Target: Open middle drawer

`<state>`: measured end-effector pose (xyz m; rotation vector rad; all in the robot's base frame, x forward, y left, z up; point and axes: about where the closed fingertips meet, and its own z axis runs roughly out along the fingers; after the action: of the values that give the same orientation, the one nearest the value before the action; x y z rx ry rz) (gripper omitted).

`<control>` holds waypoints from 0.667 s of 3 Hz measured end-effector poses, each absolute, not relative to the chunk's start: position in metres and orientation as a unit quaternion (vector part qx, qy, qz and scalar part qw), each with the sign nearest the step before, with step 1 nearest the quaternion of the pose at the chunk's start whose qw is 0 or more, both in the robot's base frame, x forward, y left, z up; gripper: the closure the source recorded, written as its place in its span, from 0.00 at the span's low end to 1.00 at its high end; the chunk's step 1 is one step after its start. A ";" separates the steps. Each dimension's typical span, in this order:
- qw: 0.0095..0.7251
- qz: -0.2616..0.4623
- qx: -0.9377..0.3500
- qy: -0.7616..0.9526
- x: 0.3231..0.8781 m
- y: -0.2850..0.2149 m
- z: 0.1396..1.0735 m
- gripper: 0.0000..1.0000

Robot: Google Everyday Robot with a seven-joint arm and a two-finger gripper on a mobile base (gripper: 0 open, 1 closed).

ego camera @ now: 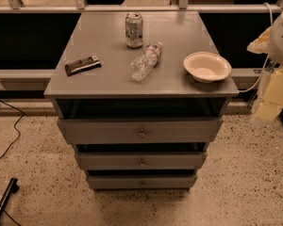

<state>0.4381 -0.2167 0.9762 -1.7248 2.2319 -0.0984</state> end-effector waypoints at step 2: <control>0.199 -0.015 -0.609 0.768 0.433 -0.204 0.949 0.00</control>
Offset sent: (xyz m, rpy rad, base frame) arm 0.0044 0.0293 -0.0953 0.2490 -0.1188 0.0656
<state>0.4333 -0.2040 0.9489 -1.7023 2.1483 -0.0409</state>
